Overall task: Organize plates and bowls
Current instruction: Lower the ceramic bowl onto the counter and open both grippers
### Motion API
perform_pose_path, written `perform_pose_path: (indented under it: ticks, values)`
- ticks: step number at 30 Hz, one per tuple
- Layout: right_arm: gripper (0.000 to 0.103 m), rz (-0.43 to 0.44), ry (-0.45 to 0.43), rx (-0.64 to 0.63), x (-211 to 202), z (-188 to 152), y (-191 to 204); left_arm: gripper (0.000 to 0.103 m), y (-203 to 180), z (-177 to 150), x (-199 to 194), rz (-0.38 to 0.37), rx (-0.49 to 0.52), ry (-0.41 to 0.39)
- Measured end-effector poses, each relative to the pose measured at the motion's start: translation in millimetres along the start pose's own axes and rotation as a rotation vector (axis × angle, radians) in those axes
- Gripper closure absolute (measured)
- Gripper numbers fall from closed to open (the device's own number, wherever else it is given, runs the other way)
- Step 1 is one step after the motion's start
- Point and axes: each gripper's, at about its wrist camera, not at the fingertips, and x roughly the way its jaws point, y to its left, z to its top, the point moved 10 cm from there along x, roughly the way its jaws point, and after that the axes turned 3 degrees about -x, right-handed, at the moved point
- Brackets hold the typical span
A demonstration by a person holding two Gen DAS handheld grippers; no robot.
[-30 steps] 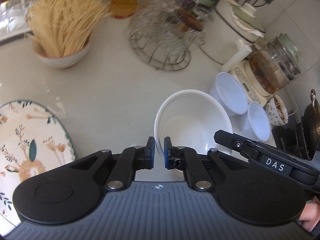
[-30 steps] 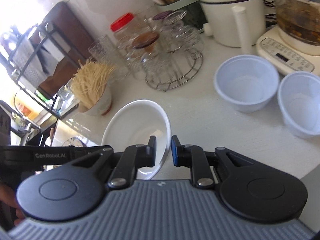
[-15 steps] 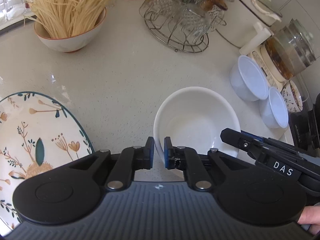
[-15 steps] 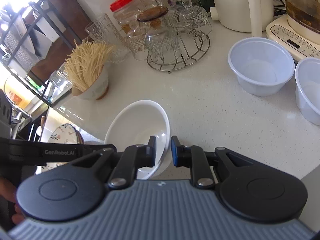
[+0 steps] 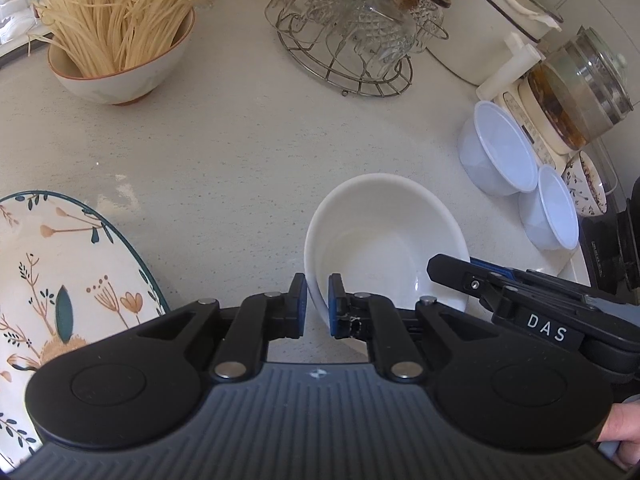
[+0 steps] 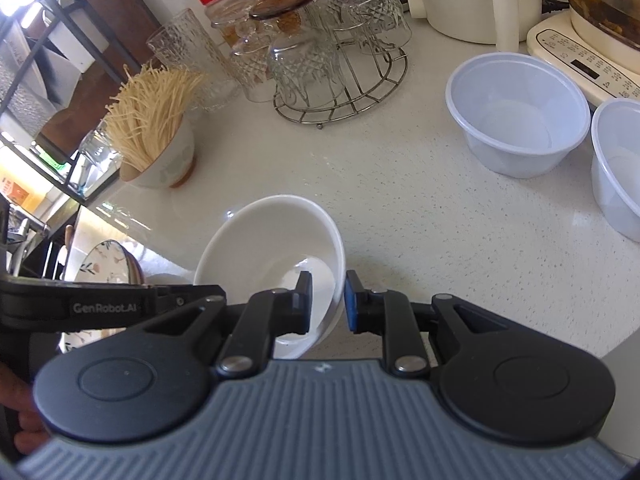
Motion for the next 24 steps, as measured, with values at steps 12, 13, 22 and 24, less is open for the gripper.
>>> perform_pose_path:
  ticks: [12,13,22,24]
  values:
    - [0.082,-0.002,-0.012,0.005,-3.2,3.1,-0.7,0.058,-3.3,7.0,-5.5,0.026,-0.003,-0.034]
    - [0.077,-0.003,-0.014,0.004,-3.8,3.5,-1.0,0.057,-4.9,8.4,-7.7,0.024,0.001,-0.041]
    - [0.037,-0.005,-0.092,0.017,-17.2,16.5,-2.5,0.056,-13.5,16.5,-28.5,0.032,0.025,-0.094]
    - [0.037,-0.012,-0.106,0.011,-21.1,19.3,-2.1,0.056,-17.6,19.3,-36.5,0.031,0.04,-0.115]
